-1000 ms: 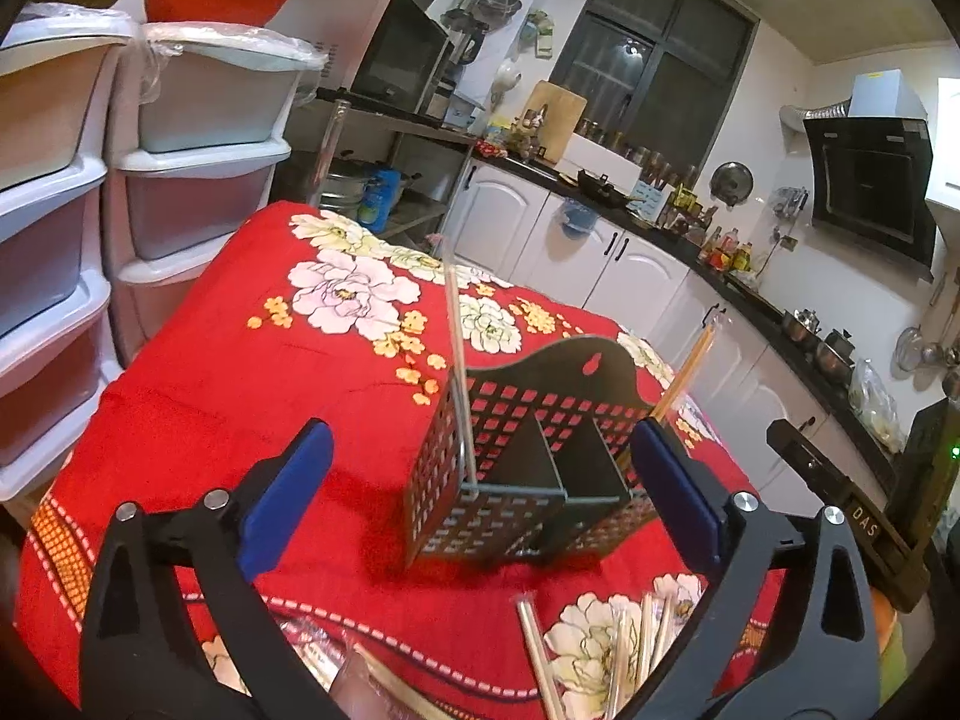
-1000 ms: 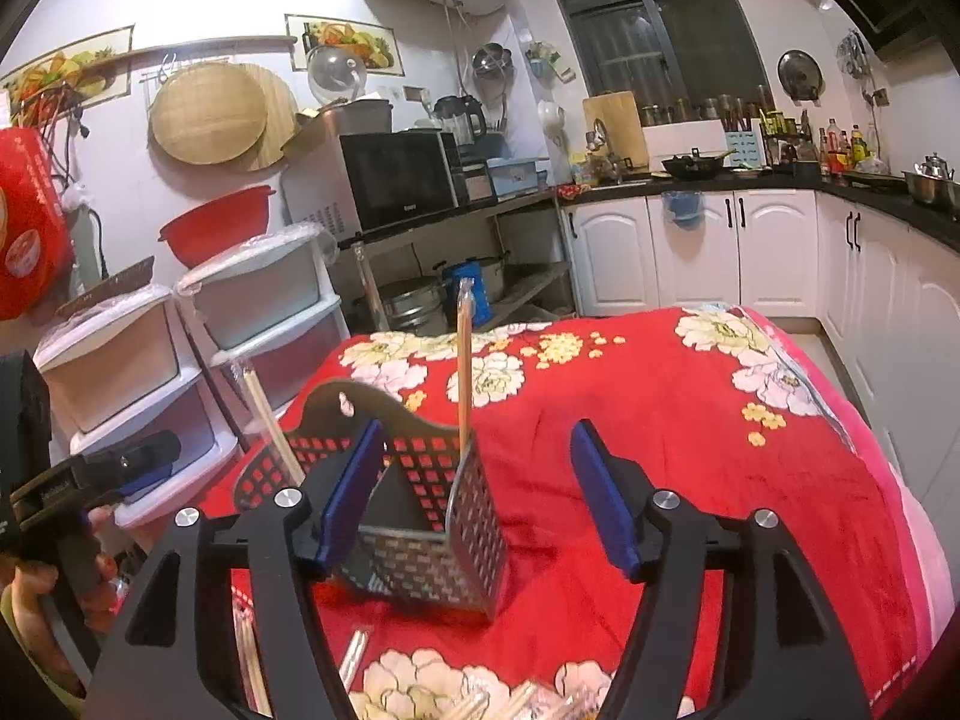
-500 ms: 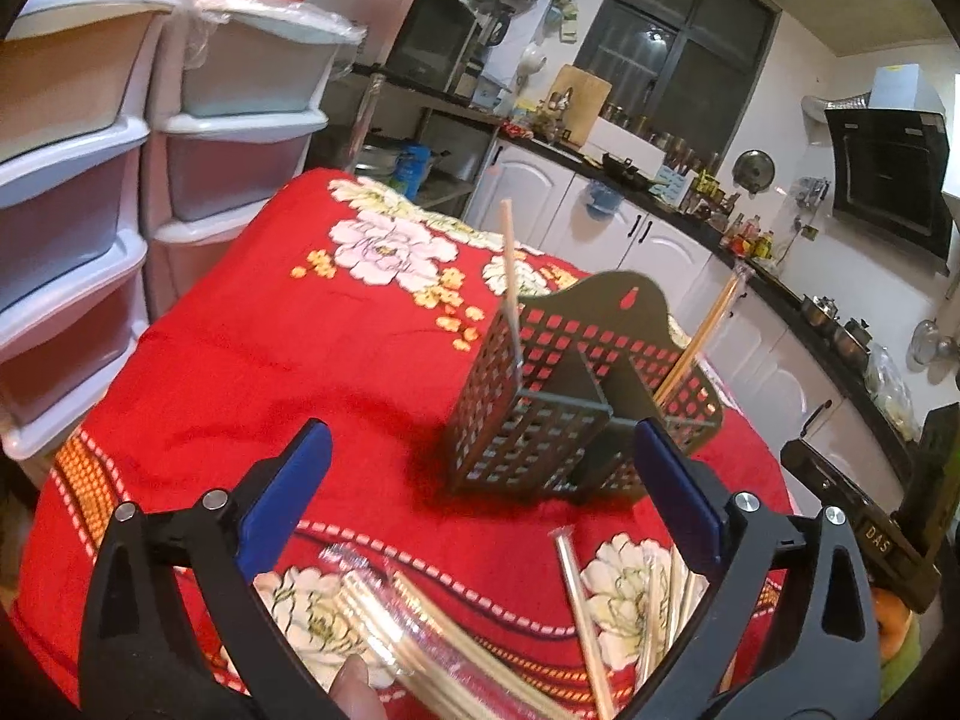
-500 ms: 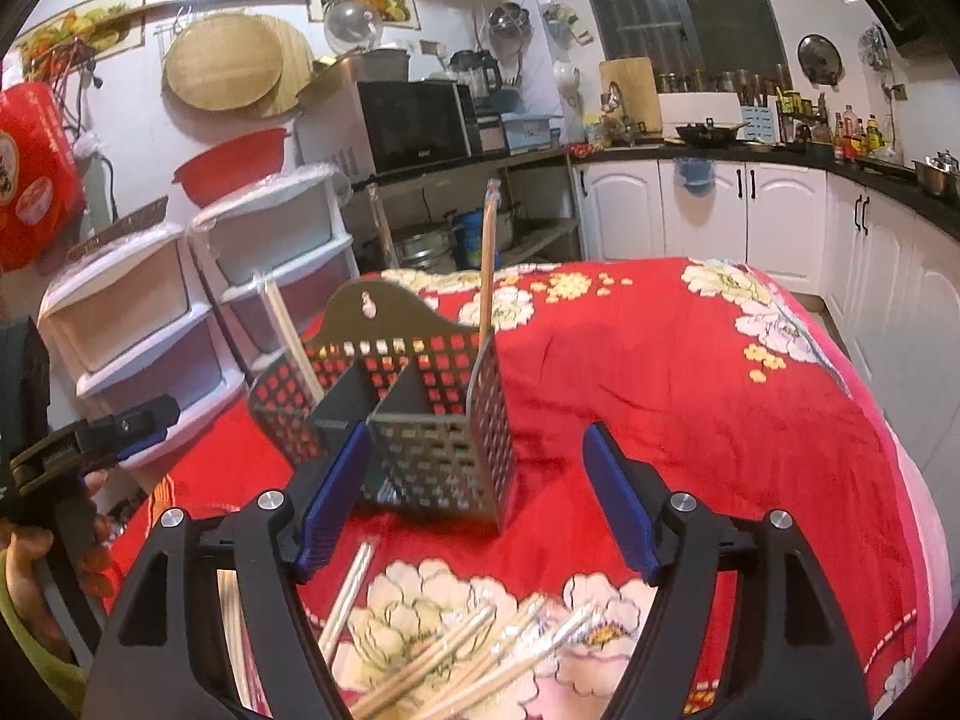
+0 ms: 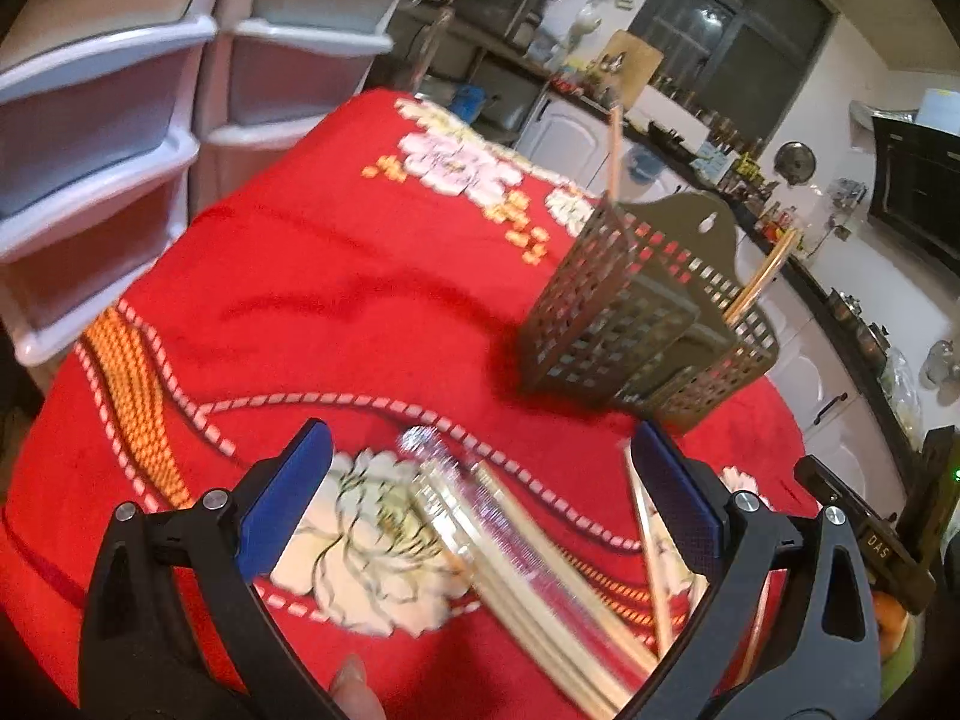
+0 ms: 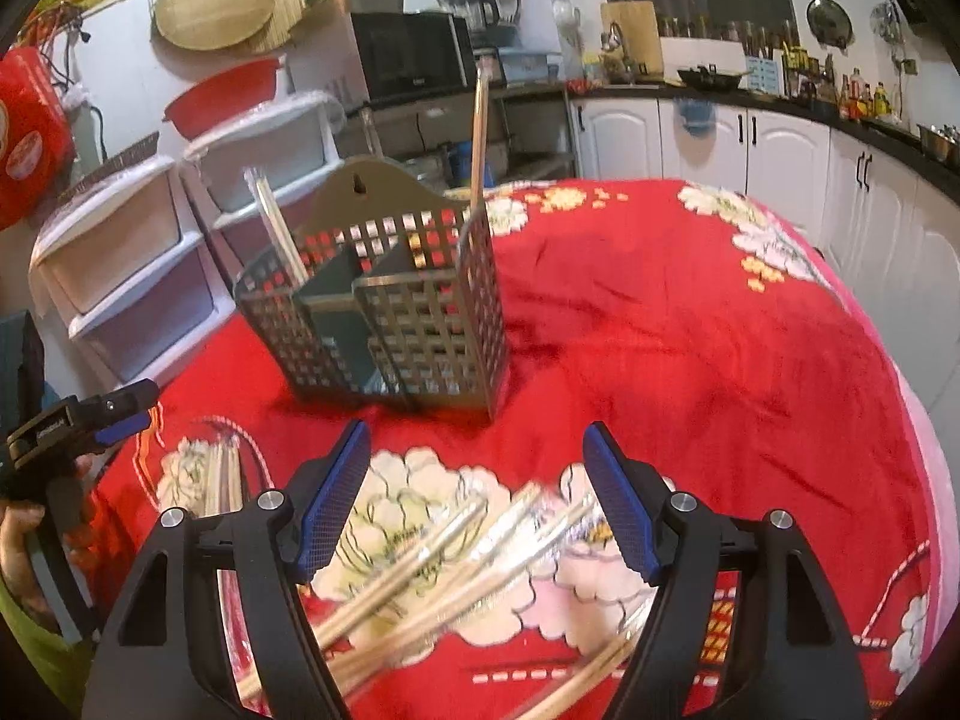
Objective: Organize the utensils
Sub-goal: 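Move both tools back to the chopsticks and grasp one with the left tool, then grasp a wooden chopstick with the right tool, then lift both held chopsticks upright and carry them over the caddy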
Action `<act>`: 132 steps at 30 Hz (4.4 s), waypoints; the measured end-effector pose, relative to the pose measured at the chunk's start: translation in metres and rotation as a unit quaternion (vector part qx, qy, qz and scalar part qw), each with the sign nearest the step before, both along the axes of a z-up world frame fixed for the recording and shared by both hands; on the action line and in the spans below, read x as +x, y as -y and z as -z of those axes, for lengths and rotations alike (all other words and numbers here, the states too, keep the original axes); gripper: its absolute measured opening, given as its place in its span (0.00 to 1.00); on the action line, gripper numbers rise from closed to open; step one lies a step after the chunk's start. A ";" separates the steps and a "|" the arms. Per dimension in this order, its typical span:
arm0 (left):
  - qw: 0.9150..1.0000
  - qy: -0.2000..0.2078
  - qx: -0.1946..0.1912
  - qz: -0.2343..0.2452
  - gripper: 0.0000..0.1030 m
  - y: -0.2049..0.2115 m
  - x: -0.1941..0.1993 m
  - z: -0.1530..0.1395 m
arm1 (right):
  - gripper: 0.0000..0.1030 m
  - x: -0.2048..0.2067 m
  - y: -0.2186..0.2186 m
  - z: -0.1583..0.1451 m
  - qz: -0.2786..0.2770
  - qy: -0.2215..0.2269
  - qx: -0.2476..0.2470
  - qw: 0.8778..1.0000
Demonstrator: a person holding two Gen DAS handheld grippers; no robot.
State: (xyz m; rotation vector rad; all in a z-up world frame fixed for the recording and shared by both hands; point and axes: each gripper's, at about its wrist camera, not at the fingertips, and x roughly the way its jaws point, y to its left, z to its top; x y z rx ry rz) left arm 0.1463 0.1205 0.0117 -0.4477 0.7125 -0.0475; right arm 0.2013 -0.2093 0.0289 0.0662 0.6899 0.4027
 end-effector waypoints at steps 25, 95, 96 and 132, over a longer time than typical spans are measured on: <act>0.992 -0.102 -0.069 0.023 0.13 -0.011 0.006 0.057 | 0.54 -0.006 0.019 0.045 0.013 -0.087 -0.009 0.996; 0.994 0.079 -0.011 0.080 0.01 0.030 0.010 -0.095 | 0.04 -0.001 -0.014 -0.089 -0.097 0.057 0.090 0.990; 0.993 0.084 -0.010 0.083 0.01 0.032 0.011 -0.099 | 0.04 -0.001 -0.014 -0.091 -0.098 0.060 0.092 0.989; 0.969 0.243 0.022 0.050 0.01 0.084 0.068 -0.214 | 0.04 0.029 -0.016 -0.181 -0.085 0.186 0.128 0.971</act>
